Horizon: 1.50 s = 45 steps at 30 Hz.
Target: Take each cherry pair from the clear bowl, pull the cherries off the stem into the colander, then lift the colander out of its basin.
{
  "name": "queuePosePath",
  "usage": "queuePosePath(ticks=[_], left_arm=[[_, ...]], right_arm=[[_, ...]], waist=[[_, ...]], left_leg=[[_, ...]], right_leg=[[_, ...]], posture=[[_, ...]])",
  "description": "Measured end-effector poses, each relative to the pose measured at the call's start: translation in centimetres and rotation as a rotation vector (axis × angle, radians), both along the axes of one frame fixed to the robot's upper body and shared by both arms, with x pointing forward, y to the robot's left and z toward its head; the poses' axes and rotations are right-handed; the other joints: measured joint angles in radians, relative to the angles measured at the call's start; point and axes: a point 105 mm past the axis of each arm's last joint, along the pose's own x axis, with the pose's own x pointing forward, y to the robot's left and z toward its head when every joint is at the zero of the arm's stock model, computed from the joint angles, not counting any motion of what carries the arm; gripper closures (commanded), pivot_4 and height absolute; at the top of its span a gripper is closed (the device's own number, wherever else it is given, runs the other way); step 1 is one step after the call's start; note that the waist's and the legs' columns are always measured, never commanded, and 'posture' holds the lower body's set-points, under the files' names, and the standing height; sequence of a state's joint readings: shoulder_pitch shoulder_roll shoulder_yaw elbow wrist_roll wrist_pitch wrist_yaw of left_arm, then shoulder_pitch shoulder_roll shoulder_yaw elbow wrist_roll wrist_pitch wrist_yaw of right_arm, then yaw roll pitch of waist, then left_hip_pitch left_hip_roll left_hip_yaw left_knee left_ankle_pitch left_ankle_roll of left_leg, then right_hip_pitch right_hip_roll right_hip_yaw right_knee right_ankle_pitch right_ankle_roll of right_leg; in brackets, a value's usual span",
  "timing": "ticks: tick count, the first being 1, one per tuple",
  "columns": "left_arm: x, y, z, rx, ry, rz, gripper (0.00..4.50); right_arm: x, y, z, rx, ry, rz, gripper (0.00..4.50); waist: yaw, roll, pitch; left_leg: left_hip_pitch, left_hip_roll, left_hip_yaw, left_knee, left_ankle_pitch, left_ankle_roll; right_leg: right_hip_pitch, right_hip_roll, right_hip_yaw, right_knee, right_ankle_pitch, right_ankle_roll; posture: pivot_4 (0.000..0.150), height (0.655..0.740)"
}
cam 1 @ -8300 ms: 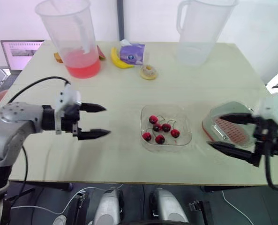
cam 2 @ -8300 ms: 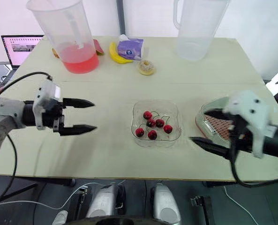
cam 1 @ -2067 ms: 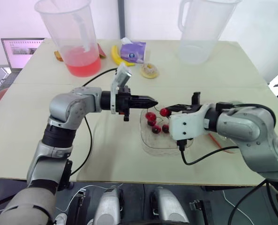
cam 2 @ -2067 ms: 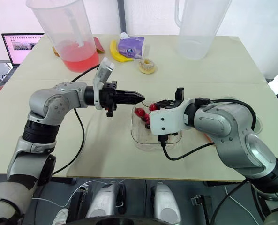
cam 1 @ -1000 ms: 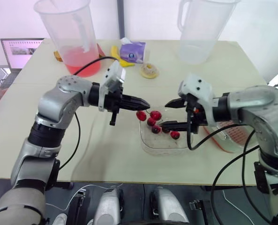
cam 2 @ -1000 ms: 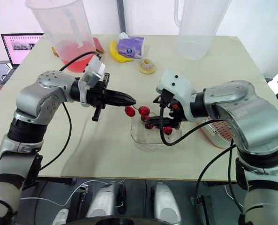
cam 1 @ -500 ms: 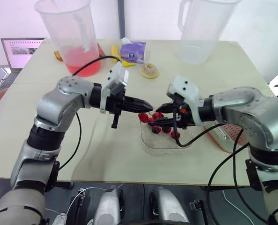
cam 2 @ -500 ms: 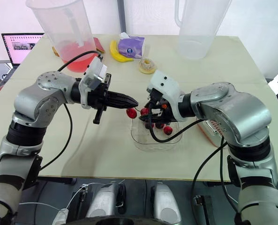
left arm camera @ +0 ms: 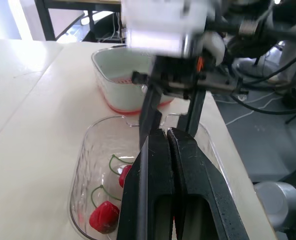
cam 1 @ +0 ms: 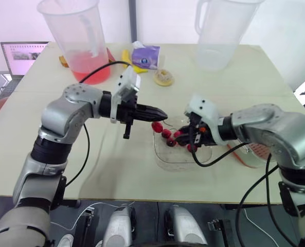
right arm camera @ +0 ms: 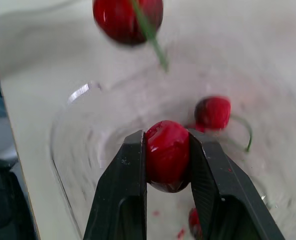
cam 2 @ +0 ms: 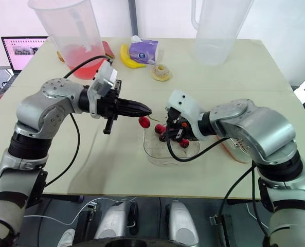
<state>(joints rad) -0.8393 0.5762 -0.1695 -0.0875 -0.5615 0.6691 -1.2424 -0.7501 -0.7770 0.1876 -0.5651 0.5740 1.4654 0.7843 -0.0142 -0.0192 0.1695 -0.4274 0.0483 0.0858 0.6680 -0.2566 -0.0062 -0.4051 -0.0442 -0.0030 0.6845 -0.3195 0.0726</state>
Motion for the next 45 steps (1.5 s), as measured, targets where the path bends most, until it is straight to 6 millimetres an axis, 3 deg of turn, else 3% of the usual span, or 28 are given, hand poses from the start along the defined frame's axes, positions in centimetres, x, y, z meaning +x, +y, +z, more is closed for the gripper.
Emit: queuePosePath(ticks=[7, 10, 14, 17, 20, 28, 33, 35, 36, 41, 45], left_arm=[[-0.1, -0.1, 0.1, -0.011, 0.013, -0.002, 4.5], [0.0, 0.0, 0.0, -0.014, 0.023, 0.009, 4.5], [-0.2, 0.0, 0.1, -0.038, 0.03, 0.02, 4.5], [-0.5, -0.2, 0.1, -0.05, 0.042, 0.02, 4.5], [-0.6, -0.1, -0.4, -0.055, 0.067, 0.033, 4.5], [-0.8, -0.3, -0.3, -0.064, 0.071, 0.029, 4.5], [-0.8, -0.4, -0.3, -0.065, 0.073, 0.037, 4.5], [-0.8, -0.4, -0.3, -0.066, 0.073, 0.04, 4.5], [-0.7, -0.4, -0.3, -0.066, 0.073, 0.041, 4.5], [-0.7, -0.4, -0.3, -0.068, 0.075, 0.043, 4.5], [-0.7, -0.5, -0.3, -0.07, 0.076, 0.042, 4.5]], right_arm=[[0.2, -0.9, 1.3, 0.041, -0.027, -0.087, 3.79], [0.7, -3.4, 3.4, 0.082, -0.115, -0.225, 3.79], [1.1, -11.4, 3.3, 0.006, -0.213, -0.619, 3.79], [-0.2, -16.5, 3.5, -0.06, -0.286, -0.863, 3.79], [-1.5, -19.5, 2.9, -0.103, -0.298, -1.009, 3.79], [-3.2, -20.7, -1.6, -0.139, -0.156, -1.092, 3.79], [-3.0, -20.1, -2.6, -0.096, -0.122, -1.095, 3.79], [-2.8, -20.2, -2.6, -0.089, -0.12, -1.1, 2.83], [-2.7, -20.1, -2.5, -0.086, -0.125, -1.101, 2.55], [-2.0, -19.5, -1.5, -0.044, -0.154, -1.079, 0.04], [-0.9, -18.6, 1.5, 0.05, -0.246, -1.032, 0.04]], waist=[[0.001, 0.0, 0.0], [0.006, 0.0, 0.0], [0.02, 0.0, 0.0], [0.021, 0.0, 0.0], [0.017, 0.0, 0.0], [0.001, 0.0, 0.0], [0.002, 0.0, 0.0], [0.002, 0.0, 0.0], [0.002, 0.0, 0.0], [0.003, 0.0, 0.0], [0.001, 0.0, 0.0]], left_leg=[[0.0, 0.0, 0.0, 0.0, 0.0, 0.0], [0.0, 0.0, 0.0, 0.0, 0.0, 0.0], [-0.001, -0.001, 0.001, 0.0, -0.001, 0.001], [0.0, 0.0, 0.0, -0.001, 0.0, 0.0], [0.0, 0.0, 0.0, -0.001, 0.001, -0.002], [0.001, 0.0, -0.001, -0.001, 0.001, -0.002], [0.001, 0.0, -0.001, -0.001, 0.001, -0.002], [0.001, 0.0, -0.001, -0.001, 0.001, -0.002], [0.001, 0.0, -0.001, -0.001, 0.001, -0.002], [0.001, 0.0, -0.001, -0.001, 0.001, -0.002], [0.001, 0.0, -0.001, -0.001, 0.001, -0.002]], right_leg=[[0.0, 0.0, 0.0, 0.0, 0.0, 0.0], [0.0, -0.001, 0.0, 0.0, 0.0, 0.0], [0.001, -0.001, 0.001, -0.002, 0.0, 0.0], [0.001, 0.0, 0.0, -0.002, 0.0, 0.0], [0.001, 0.001, 0.001, -0.001, 0.0, 0.0], [0.002, 0.003, 0.001, -0.001, 0.0, 0.001], [0.002, 0.003, 0.001, -0.001, 0.0, 0.001], [0.002, 0.003, 0.001, -0.001, 0.0, 0.001], [0.002, 0.003, 0.001, -0.001, 0.0, 0.001], [0.002, 0.003, 0.001, -0.001, 0.0, 0.001], [0.001, 0.003, 0.001, -0.001, 0.0, 0.001]], posture=[[0.15, 0.74], [0.15, 0.74], [0.15, 0.74], [0.15, 0.74], [0.15, 0.74], [0.15, 0.74], [0.15, 0.74], [0.15, 0.74], [0.15, 0.74], [0.15, 0.74], [0.15, 0.74]])
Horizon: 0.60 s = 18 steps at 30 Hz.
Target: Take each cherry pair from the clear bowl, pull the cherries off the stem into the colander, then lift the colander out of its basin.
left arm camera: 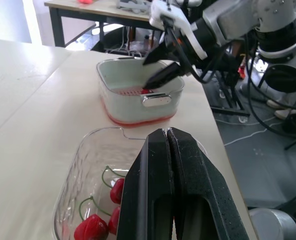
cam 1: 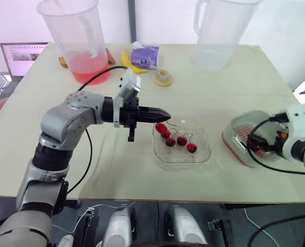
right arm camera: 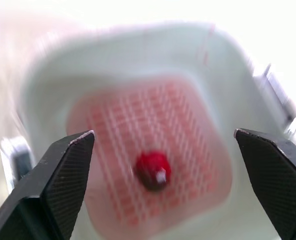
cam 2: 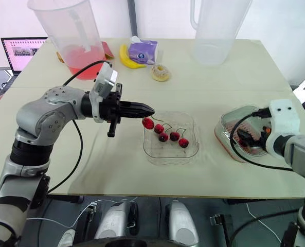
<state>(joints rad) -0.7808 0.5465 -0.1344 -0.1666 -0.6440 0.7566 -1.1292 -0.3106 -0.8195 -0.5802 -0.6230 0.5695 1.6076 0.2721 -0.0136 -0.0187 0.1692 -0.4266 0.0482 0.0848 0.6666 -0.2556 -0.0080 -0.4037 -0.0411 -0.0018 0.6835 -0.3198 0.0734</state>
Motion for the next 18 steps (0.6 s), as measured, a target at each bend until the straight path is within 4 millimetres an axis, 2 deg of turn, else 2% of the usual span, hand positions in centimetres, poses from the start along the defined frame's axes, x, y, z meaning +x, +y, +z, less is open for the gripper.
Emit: queuePosePath(ticks=[3, 6, 10, 14, 16, 18], left_arm=[[0.2, 0.1, 0.0, 0.001, 0.002, 0.006, 4.5], [0.3, 0.1, 0.2, -0.001, -0.001, 0.008, 4.5], [0.6, 0.1, 0.3, -0.005, 0.002, 0.011, 4.5], [0.6, -0.3, 0.8, -0.012, -0.021, -0.004, 4.5], [0.6, -0.5, 1.0, -0.013, -0.03, -0.014, 4.5], [0.7, -0.4, 0.9, -0.008, -0.028, -0.01, 4.5]], right_arm=[[0.5, 1.4, 2.7, 0.003, -0.077, 0.099, 0.04], [0.2, 5.2, 5.1, 0.035, -0.134, 0.343, 0.04], [-0.7, 11.1, 4.0, 0.109, -0.066, 0.669, 0.04], [-0.2, 17.4, 2.2, 0.168, -0.014, 0.883, 0.04], [0.0, 19.5, 1.3, 0.172, 0.022, 0.94, 0.04], [0.3, 20.5, 1.0, 0.17, 0.031, 0.959, 0.04]], waist=[[0.001, 0.0, 0.0], [0.001, 0.0, 0.0], [-0.001, 0.0, 0.0], [-0.004, 0.0, 0.0], [0.0, 0.0, 0.0], [0.004, 0.0, 0.0]], left_leg=[[0.0, 0.0, 0.0, 0.0, 0.0, 0.0], [0.0, 0.0, 0.0, 0.0, 0.0, 0.0], [0.0, 0.0, 0.0, 0.0, 0.0, 0.0], [0.0, 0.001, 0.0, 0.0, 0.0, 0.0], [-0.002, 0.0, 0.0, 0.0, 0.0, 0.0], [-0.003, -0.001, 0.0, 0.001, -0.001, 0.001]], right_leg=[[0.0, 0.0, 0.0, 0.0, 0.0, 0.0], [0.0, 0.0, 0.0, -0.001, 0.0, 0.0], [0.0, -0.001, 0.0, -0.001, 0.0, 0.0], [-0.001, -0.001, 0.0, 0.0, 0.0, 0.0], [-0.001, -0.001, 0.0, 0.0, 0.0, 0.0], [-0.002, -0.002, 0.0, 0.0, 0.0, 0.0]], posture=[[0.15, 0.74], [0.15, 0.74], [0.15, 0.74], [0.15, 0.74], [0.15, 0.74], [0.15, 0.74]])
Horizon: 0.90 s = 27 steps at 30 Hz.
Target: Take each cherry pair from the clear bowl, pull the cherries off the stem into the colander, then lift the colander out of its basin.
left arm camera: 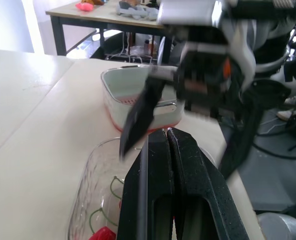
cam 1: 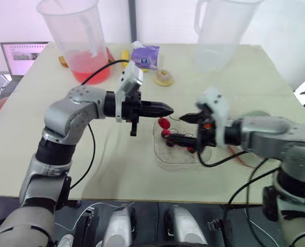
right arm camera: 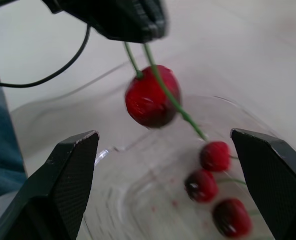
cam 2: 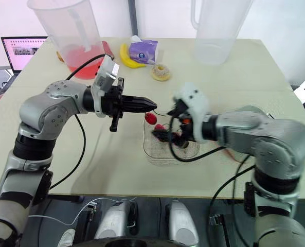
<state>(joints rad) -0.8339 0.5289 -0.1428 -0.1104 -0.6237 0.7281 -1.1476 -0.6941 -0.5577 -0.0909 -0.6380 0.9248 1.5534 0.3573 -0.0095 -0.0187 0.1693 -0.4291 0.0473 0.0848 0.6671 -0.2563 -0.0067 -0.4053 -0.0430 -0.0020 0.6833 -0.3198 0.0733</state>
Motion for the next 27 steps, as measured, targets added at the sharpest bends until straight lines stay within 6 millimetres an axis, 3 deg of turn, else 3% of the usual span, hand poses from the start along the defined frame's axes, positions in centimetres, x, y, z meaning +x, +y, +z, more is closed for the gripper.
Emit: queuePosePath(ticks=[10, 13, 19, 27], left_arm=[[0.1, 0.1, -0.1, 0.002, 0.004, 0.002, 4.5], [0.1, 0.1, -0.1, 0.002, 0.004, 0.002, 4.5], [0.1, 0.1, -0.1, 0.002, 0.004, 0.004, 4.5], [0.1, 0.0, -0.1, 0.001, 0.004, 0.005, 4.5]], right_arm=[[1.0, 2.4, 0.6, 0.07, 0.01, 0.052, 0.04], [1.0, 2.4, 0.5, 0.069, 0.011, 0.05, 0.9], [1.2, 2.3, 0.5, 0.065, 0.007, 0.036, 3.78], [1.1, 2.0, 0.0, 0.052, 0.019, 0.022, 3.93]], waist=[[-0.004, 0.0, 0.0], [-0.004, 0.0, 0.0], [-0.005, 0.0, 0.0], [-0.004, 0.0, 0.0]], left_leg=[[0.0, 0.001, 0.0, 0.0, -0.001, 0.001], [0.0, 0.001, 0.0, 0.0, -0.001, 0.001], [0.0, 0.001, 0.0, 0.0, -0.001, 0.001], [0.0, 0.001, 0.0, 0.0, -0.001, 0.001]], right_leg=[[0.0, -0.001, 0.0, 0.0, 0.0, 0.0], [0.0, -0.001, 0.0, 0.0, 0.0, 0.0], [0.0, -0.001, 0.0, 0.0, 0.0, 0.0], [0.0, -0.001, 0.0, 0.0, 0.0, 0.0]], posture=[[0.15, 0.74], [0.15, 0.74], [0.15, 0.74], [0.15, 0.74]])
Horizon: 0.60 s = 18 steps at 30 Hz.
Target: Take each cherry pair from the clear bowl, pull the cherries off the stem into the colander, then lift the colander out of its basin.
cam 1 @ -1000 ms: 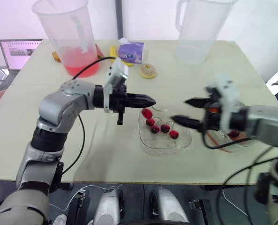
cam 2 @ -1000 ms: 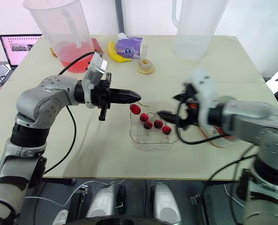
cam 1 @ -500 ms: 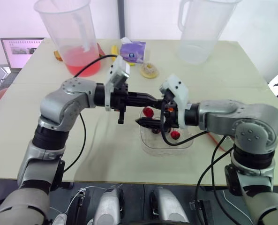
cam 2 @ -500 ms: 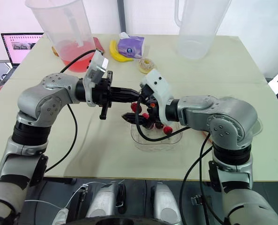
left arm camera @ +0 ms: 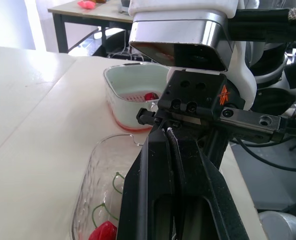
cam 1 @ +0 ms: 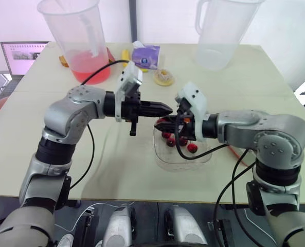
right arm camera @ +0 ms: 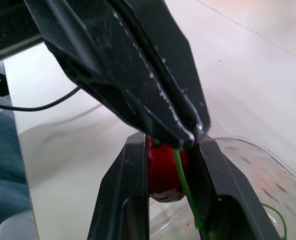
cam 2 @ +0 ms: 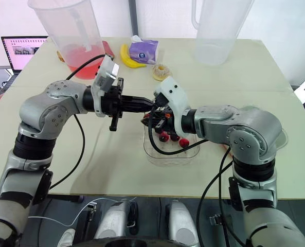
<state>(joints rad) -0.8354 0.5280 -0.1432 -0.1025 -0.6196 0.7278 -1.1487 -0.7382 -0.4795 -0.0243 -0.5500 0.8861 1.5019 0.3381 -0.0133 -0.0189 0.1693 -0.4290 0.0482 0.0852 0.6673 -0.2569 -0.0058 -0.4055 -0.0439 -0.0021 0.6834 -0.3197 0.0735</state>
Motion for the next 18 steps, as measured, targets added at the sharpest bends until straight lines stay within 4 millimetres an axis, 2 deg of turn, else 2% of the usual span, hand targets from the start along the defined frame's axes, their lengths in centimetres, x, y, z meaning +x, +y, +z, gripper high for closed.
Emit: queuePosePath(ticks=[7, 12, 18], left_arm=[[0.2, -0.2, -1.2, 0.039, 0.033, 0.006, 4.5], [0.2, -0.2, -1.2, 0.039, 0.033, 0.007, 4.5], [0.2, -0.2, -1.2, 0.039, 0.033, 0.005, 4.5]], right_arm=[[-0.2, -1.3, -2.1, -0.057, 0.031, -0.052, 3.93], [-0.1, -1.9, -1.9, -0.041, 0.027, -0.082, 3.93], [-1.1, -3.0, -1.9, -0.031, 0.024, -0.098, 3.93]], waist=[[0.0, 0.0, 0.0], [-0.001, 0.0, 0.0], [0.0, 0.0, 0.0]], left_leg=[[0.0, 0.0, 0.0, 0.0, 0.0, 0.0], [0.0, 0.0, 0.0, 0.0, 0.0, 0.0], [0.0, 0.0, 0.0, 0.0, 0.0, 0.0]], right_leg=[[0.0, 0.0, 0.0, 0.0, 0.0, 0.0], [0.0, 0.0, 0.0, 0.0, 0.0, 0.0], [0.0, 0.0, 0.0, 0.0, 0.0, 0.0]], posture=[[0.15, 0.74], [0.15, 0.74], [0.15, 0.74]])
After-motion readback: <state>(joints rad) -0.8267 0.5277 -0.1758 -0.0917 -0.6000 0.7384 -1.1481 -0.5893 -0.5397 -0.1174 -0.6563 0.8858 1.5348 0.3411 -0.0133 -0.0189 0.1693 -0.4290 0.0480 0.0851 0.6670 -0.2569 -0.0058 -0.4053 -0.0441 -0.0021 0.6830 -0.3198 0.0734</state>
